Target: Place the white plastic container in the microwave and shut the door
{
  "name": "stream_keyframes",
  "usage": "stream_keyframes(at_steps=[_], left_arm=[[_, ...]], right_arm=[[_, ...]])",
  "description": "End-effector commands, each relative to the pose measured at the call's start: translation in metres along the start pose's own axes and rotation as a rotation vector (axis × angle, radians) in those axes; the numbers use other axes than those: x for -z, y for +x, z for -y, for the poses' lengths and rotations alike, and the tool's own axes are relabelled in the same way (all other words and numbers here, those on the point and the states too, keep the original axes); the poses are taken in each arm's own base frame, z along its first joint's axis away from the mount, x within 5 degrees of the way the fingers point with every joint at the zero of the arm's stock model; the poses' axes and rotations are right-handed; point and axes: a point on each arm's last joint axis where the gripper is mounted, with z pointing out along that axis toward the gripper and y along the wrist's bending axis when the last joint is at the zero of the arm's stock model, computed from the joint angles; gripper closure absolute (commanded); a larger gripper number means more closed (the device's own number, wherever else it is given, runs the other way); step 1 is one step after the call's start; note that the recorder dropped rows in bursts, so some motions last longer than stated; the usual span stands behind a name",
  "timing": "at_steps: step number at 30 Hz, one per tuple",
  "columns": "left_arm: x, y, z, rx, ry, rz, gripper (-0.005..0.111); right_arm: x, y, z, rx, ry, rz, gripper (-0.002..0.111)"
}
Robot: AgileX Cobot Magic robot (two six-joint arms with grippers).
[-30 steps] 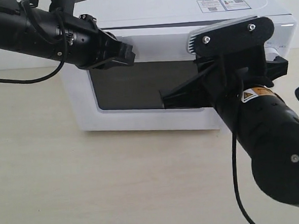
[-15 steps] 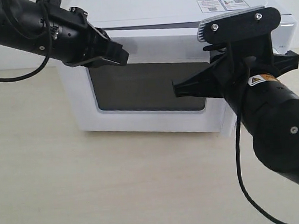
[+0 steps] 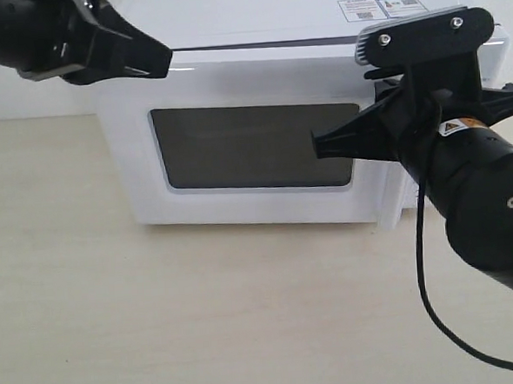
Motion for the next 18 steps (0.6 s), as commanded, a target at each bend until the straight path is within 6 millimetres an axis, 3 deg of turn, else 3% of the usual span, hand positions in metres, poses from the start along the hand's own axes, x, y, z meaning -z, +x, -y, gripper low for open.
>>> stream_keyframes(at_steps=[1,8,15,18], left_arm=[[0.019,0.012,0.011,-0.009,-0.001,0.006,0.102],[0.053,0.033,0.030,-0.020,-0.011,0.059,0.102],[0.104,0.065,0.058,-0.055,-0.031,0.181,0.102],[0.116,0.073,0.059,-0.020,-0.085,0.180,0.102]], right_arm=[[-0.001,-0.004,0.000,0.012,-0.012,0.028,0.109],[-0.001,-0.004,0.000,-0.005,-0.014,0.033,0.109],[-0.008,-0.004,0.010,-0.032,-0.004,0.025,0.109],[-0.008,-0.005,0.007,-0.019,-0.025,0.045,0.109]])
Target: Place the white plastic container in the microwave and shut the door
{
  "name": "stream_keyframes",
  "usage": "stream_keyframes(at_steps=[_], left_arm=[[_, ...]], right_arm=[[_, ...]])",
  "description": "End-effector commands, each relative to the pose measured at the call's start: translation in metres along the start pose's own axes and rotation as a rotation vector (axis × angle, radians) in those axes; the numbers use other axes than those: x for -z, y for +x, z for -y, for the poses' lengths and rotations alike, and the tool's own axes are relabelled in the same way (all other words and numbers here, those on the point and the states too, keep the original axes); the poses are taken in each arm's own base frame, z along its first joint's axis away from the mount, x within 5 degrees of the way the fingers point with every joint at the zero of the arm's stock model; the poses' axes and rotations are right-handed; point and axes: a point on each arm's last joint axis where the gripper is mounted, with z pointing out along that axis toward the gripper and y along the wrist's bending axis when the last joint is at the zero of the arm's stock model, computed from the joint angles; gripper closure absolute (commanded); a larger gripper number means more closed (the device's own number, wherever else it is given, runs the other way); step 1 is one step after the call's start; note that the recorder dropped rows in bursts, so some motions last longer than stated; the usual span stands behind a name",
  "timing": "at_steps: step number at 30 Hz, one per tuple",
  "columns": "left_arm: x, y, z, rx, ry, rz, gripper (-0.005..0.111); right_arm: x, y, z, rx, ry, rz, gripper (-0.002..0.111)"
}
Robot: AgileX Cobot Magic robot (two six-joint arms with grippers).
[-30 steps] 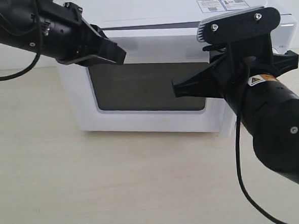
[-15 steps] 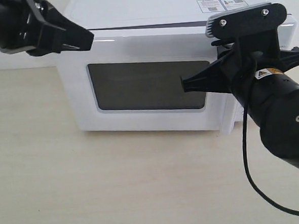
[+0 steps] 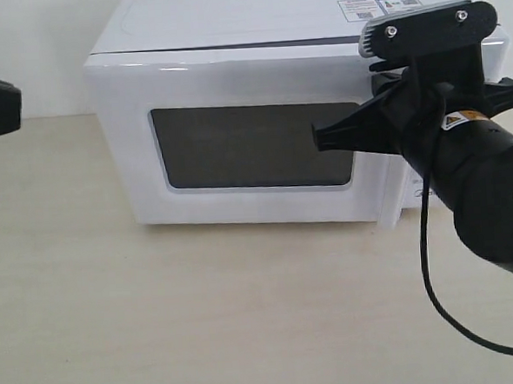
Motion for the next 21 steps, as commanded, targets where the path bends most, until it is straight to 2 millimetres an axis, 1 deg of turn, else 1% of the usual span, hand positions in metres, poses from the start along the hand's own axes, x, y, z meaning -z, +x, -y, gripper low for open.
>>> stream_keyframes(at_steps=[1,3,16,21], left_arm=[[0.013,0.007,0.002,0.031,-0.052,-0.017,0.102],[0.017,0.009,0.003,0.040,-0.059,-0.028,0.102],[0.017,0.011,0.004,0.058,-0.051,-0.045,0.102],[0.027,0.012,0.008,0.063,-0.049,-0.025,0.102]], right_arm=[[-0.002,-0.004,0.002,0.000,0.003,0.030,0.109],[-0.002,-0.004,0.002,0.000,0.003,0.030,0.109],[-0.002,-0.007,0.003,0.016,0.009,0.061,0.109],[-0.008,-0.008,0.010,0.011,0.022,0.048,0.109]])
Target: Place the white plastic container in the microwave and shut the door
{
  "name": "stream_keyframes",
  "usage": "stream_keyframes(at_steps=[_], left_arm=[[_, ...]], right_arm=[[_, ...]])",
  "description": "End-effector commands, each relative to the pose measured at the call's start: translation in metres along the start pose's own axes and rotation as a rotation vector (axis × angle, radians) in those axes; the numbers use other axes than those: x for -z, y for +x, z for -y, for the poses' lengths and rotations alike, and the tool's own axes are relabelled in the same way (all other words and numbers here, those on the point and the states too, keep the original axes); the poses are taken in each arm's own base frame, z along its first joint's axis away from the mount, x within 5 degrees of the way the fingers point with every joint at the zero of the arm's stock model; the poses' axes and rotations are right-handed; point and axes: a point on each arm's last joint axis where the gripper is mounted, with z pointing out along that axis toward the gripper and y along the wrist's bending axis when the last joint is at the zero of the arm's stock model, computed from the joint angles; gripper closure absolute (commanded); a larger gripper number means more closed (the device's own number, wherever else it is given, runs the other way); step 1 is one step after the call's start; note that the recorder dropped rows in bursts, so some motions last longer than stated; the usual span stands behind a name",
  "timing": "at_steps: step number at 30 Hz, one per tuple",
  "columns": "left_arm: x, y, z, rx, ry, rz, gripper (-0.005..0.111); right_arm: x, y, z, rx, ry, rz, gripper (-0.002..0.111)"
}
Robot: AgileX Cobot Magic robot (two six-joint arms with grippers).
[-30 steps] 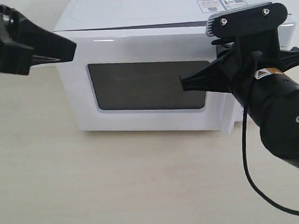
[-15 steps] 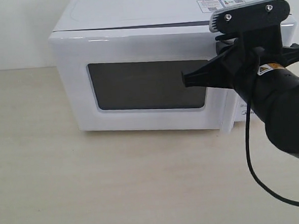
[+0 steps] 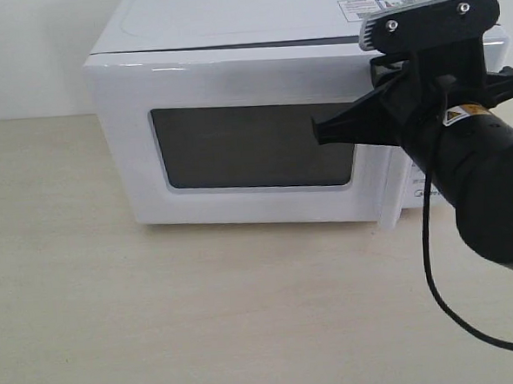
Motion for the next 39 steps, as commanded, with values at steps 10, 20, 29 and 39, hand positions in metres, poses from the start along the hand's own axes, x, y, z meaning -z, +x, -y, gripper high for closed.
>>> stream_keyframes(at_steps=[10,20,29,39], left_arm=[[0.032,0.010,0.006,0.005,-0.077,0.034,0.102],[0.058,0.023,0.013,0.015,-0.107,0.053,0.102],[0.063,0.029,0.008,-0.004,-0.185,0.017,0.102],[0.063,0.029,0.008,-0.004,-0.185,0.017,0.102]], right_arm=[[-0.013,-0.009,0.009,-0.012,0.007,-0.016,0.109],[-0.004,-0.008,-0.004,-0.034,-0.031,-0.049,0.109],[0.093,0.016,-0.006,0.013,-0.121,0.045,0.109],[0.096,0.021,0.000,0.013,-0.093,0.035,0.109]])
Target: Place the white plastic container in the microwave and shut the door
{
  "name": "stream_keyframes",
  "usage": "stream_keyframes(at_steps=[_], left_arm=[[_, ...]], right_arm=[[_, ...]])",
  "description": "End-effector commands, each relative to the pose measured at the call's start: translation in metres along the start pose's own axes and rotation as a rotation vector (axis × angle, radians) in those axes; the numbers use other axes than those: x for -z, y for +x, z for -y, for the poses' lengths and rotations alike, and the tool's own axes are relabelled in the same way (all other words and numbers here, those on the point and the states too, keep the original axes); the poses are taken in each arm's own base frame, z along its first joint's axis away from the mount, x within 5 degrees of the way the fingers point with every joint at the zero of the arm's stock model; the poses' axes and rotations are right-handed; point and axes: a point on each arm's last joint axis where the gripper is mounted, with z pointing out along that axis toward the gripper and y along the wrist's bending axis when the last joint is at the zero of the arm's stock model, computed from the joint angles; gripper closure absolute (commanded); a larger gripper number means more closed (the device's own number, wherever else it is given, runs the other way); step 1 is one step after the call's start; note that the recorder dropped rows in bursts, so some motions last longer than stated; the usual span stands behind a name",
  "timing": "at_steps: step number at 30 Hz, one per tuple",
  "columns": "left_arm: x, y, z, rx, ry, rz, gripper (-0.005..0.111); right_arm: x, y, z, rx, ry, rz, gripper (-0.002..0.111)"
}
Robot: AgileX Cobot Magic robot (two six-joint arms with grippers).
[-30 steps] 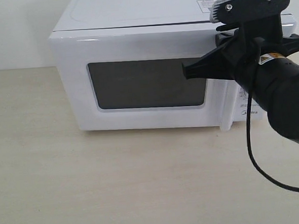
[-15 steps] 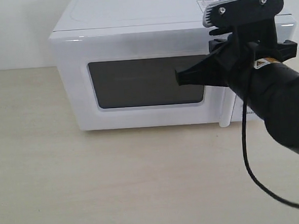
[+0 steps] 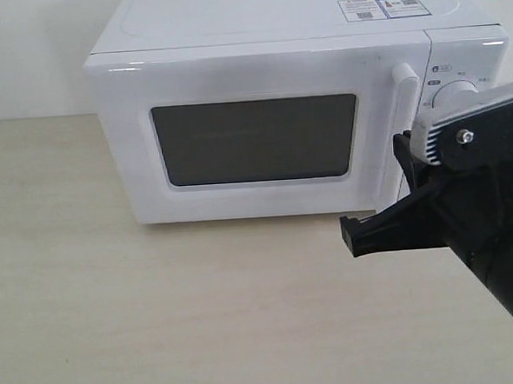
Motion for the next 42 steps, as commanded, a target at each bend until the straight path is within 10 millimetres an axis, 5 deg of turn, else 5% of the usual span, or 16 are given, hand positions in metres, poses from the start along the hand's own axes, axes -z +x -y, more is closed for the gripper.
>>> stream_keyframes(at_steps=[1,29,42], left_arm=[[0.001,0.002,0.000,0.005,0.000,-0.001,0.102],[0.001,0.001,0.000,0.005,0.000,0.001,0.102],[0.001,0.001,0.000,0.005,-0.001,0.003,0.102]], right_arm=[[0.001,-0.002,0.003,0.000,0.015,0.015,0.109],[0.001,-0.003,0.004,-0.003,0.027,0.025,0.109],[0.002,-0.001,0.024,-0.042,0.232,0.010,0.109]])
